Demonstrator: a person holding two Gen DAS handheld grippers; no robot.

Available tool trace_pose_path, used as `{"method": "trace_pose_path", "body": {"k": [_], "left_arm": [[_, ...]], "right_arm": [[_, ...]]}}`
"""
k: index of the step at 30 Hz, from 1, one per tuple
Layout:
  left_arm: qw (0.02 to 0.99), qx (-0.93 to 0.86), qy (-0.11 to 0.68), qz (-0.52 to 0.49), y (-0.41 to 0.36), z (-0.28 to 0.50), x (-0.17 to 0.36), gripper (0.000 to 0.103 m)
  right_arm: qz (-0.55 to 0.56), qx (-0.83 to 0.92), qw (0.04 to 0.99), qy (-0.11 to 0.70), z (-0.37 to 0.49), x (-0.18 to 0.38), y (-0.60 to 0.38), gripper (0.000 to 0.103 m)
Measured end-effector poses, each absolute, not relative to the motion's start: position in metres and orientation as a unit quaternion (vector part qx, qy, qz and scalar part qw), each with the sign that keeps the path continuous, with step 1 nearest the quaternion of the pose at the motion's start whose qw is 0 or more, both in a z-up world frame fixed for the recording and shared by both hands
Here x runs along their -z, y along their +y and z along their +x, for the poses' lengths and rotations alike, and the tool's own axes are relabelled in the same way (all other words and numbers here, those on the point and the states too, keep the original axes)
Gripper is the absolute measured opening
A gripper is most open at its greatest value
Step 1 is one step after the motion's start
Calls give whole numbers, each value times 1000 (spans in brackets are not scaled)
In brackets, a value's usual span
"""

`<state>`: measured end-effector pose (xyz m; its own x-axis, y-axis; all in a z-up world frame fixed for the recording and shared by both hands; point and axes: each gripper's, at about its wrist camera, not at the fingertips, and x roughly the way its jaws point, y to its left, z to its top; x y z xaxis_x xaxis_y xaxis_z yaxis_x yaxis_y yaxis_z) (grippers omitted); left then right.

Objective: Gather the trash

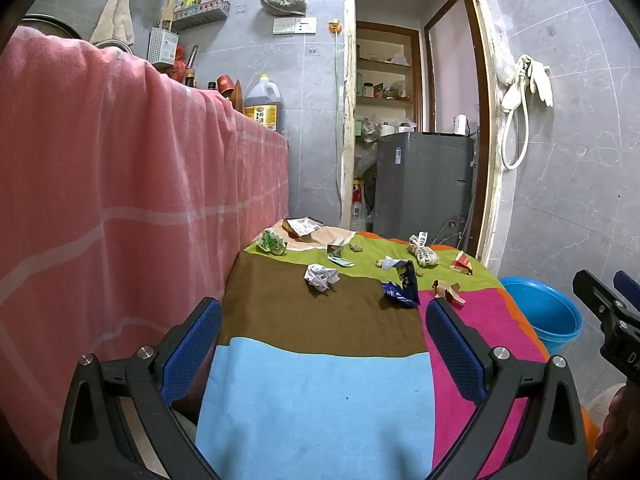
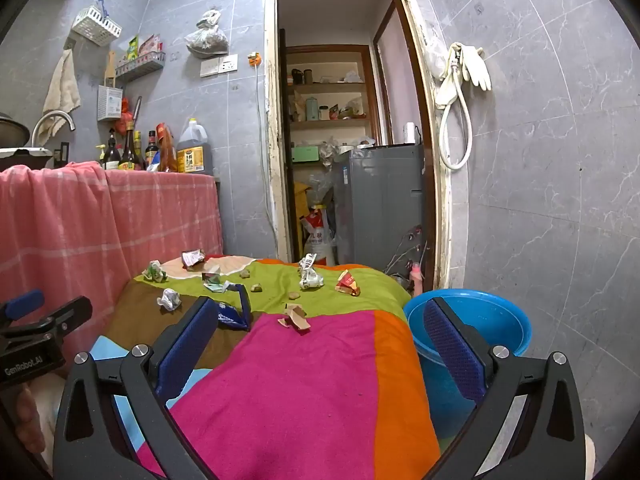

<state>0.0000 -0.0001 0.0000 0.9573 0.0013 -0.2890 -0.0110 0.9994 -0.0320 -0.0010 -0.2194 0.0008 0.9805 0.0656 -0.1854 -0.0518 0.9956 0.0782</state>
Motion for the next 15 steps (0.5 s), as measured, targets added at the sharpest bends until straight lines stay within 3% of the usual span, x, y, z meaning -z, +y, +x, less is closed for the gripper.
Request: {"method": "trace_pose_path", "body": {"k": [15], "left_arm": [[989,-3,146,-16,0,0,0,100]], "right_arm": [[38,-30,995,93,-1,-1,-220,103]]}}
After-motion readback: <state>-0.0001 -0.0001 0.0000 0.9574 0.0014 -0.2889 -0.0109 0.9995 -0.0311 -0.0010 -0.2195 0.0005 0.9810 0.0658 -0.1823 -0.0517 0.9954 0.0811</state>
